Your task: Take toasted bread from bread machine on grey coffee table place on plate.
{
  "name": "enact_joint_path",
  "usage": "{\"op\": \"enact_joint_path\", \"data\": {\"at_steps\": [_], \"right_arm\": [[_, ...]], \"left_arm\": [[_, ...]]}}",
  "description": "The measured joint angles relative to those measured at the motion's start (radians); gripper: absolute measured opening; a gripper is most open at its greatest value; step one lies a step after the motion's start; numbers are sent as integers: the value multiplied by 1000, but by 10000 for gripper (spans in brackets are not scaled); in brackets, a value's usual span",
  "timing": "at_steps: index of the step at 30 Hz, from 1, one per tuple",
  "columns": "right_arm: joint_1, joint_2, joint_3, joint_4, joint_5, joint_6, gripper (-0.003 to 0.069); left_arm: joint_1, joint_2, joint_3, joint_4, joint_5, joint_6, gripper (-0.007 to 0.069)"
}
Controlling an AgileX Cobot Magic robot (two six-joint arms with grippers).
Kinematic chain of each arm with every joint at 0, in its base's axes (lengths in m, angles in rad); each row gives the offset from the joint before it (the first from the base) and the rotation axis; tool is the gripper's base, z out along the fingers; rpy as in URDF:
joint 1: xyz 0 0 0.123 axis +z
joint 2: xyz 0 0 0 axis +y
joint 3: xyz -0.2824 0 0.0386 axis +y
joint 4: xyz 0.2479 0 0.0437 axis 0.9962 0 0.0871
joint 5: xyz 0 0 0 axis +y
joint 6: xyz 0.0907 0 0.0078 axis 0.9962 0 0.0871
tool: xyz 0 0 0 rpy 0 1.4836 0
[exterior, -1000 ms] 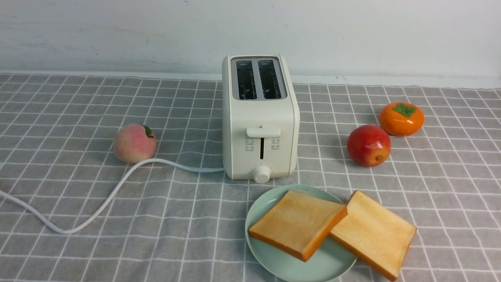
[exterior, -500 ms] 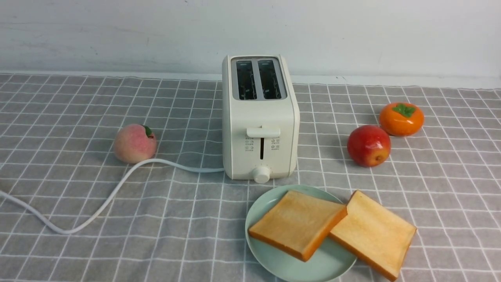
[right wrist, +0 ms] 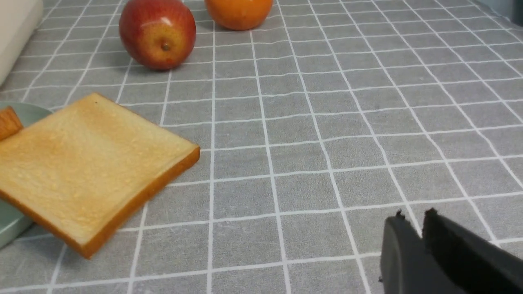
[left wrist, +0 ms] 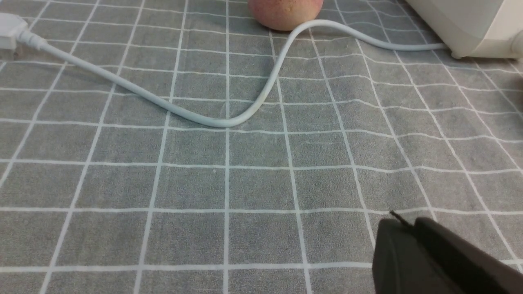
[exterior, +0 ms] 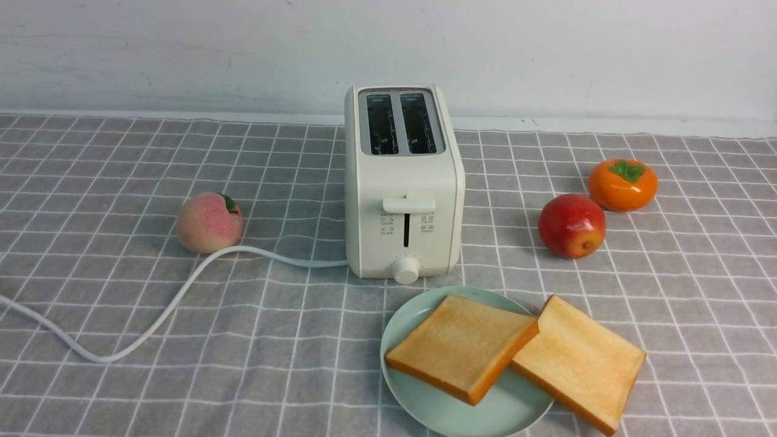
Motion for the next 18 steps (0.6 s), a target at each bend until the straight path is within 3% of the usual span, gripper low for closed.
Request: {"op": "enact_joint_path", "data": {"at_steps": [18], "right_arm": [[0,0,-1,-4,2,-1,106]], "left_arm": [[0,0,0,0,0,0,36]]}}
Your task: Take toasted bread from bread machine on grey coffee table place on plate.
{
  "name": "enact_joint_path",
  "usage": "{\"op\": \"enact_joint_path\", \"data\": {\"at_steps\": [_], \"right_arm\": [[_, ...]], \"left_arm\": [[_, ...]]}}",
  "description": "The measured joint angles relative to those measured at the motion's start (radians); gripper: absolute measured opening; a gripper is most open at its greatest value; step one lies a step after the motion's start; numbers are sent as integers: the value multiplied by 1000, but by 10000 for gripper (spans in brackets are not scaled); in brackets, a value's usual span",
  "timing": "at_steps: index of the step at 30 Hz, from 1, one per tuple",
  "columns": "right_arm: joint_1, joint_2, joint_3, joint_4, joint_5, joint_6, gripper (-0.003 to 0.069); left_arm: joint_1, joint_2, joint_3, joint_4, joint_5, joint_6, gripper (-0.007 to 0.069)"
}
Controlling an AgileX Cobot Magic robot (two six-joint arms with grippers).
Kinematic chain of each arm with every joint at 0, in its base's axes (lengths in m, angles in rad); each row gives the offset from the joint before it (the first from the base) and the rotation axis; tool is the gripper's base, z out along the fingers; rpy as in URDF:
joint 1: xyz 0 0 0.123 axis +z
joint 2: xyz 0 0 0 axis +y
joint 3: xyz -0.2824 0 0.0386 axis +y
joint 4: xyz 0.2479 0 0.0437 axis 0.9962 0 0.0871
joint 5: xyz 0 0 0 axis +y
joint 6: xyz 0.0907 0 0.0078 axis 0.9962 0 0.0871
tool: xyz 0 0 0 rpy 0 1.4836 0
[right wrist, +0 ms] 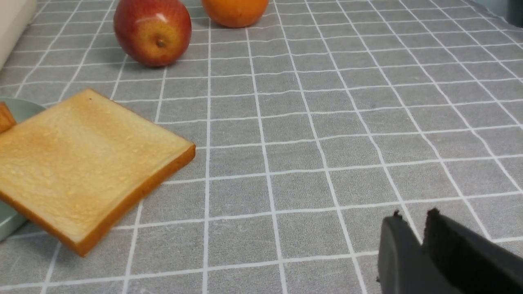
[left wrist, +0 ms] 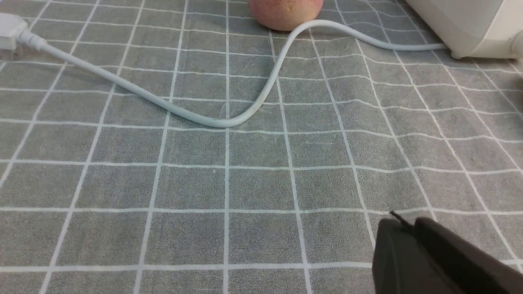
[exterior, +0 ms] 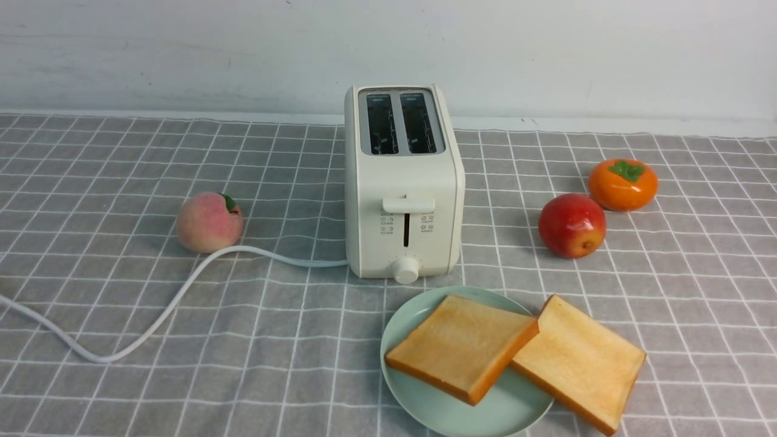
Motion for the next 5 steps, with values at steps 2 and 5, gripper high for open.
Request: {"op": "enact_joint_path", "data": {"at_steps": [2,5], "right_arm": [[0,0,0,0,0,0,107],[0,0,0,0,0,0,109]], "left_arm": [[0,0,0,0,0,0,36],[0,0,0,0,0,0,37]]}}
